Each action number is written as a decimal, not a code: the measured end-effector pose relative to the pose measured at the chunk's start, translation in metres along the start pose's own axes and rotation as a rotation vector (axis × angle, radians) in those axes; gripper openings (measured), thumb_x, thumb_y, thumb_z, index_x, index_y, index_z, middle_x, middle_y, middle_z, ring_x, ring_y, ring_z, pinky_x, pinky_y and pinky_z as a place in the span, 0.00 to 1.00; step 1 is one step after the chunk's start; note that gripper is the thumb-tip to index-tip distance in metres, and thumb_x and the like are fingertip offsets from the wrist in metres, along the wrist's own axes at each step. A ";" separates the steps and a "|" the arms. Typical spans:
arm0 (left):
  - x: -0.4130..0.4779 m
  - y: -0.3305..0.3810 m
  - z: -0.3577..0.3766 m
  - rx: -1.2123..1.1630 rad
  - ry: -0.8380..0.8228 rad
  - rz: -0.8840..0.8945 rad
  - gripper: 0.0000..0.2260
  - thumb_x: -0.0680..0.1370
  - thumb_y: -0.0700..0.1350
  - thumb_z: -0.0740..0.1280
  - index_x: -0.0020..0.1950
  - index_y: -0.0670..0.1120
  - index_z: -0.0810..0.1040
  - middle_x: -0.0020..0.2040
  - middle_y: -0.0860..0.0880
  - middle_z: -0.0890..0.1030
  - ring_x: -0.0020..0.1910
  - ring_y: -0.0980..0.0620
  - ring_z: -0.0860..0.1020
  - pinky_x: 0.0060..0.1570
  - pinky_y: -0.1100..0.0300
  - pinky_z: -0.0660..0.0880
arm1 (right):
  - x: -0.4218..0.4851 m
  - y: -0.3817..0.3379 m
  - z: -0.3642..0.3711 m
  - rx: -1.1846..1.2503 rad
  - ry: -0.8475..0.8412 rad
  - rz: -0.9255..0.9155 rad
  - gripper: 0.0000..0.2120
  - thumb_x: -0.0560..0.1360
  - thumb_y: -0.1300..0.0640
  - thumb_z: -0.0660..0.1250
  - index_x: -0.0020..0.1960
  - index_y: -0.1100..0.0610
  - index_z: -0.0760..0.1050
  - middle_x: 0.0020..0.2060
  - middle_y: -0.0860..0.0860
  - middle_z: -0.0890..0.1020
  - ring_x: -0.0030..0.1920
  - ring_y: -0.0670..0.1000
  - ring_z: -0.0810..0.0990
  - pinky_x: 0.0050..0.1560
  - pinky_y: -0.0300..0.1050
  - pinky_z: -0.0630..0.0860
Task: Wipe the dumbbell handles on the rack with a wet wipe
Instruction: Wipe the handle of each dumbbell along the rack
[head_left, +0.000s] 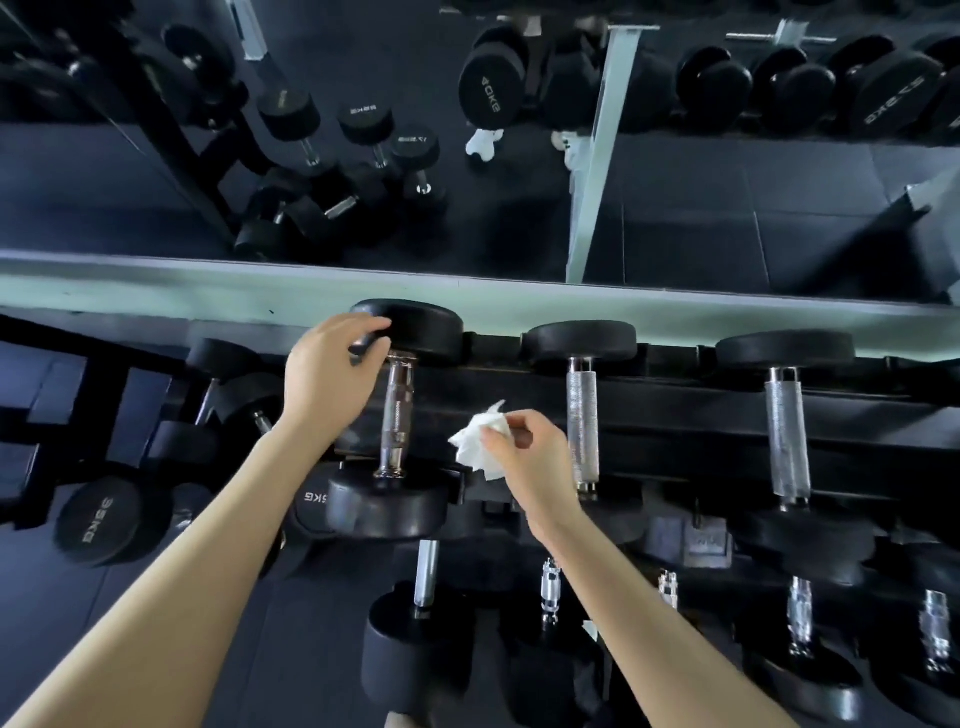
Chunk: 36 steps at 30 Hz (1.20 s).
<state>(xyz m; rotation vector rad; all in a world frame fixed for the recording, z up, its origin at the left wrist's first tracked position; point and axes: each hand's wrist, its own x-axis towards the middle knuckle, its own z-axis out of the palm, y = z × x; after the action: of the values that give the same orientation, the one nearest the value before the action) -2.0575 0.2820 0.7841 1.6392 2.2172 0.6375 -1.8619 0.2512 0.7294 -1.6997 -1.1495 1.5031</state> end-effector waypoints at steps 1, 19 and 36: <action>0.004 -0.006 0.000 -0.010 0.001 0.001 0.11 0.78 0.45 0.66 0.60 0.48 0.80 0.61 0.51 0.79 0.57 0.51 0.77 0.51 0.65 0.67 | 0.004 0.001 0.013 -0.039 0.027 -0.003 0.04 0.72 0.56 0.69 0.46 0.54 0.79 0.39 0.48 0.83 0.42 0.48 0.81 0.43 0.43 0.77; 0.080 -0.065 0.001 -0.379 -0.486 0.238 0.15 0.76 0.49 0.68 0.63 0.57 0.77 0.58 0.60 0.77 0.41 0.64 0.72 0.42 0.74 0.66 | 0.022 0.002 0.149 -0.260 0.362 0.035 0.15 0.79 0.55 0.62 0.64 0.57 0.76 0.41 0.51 0.82 0.42 0.46 0.77 0.40 0.33 0.70; 0.090 -0.071 0.006 -0.460 -0.500 0.211 0.14 0.74 0.50 0.71 0.60 0.56 0.79 0.50 0.61 0.77 0.48 0.63 0.74 0.44 0.74 0.67 | 0.030 -0.010 0.153 -0.282 0.421 0.072 0.08 0.73 0.53 0.70 0.46 0.58 0.82 0.35 0.49 0.81 0.37 0.45 0.77 0.33 0.32 0.65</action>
<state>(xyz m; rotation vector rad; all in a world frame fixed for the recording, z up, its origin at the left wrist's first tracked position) -2.1390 0.3511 0.7437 1.5783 1.4361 0.6426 -2.0140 0.2652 0.6952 -2.1381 -1.1142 0.9818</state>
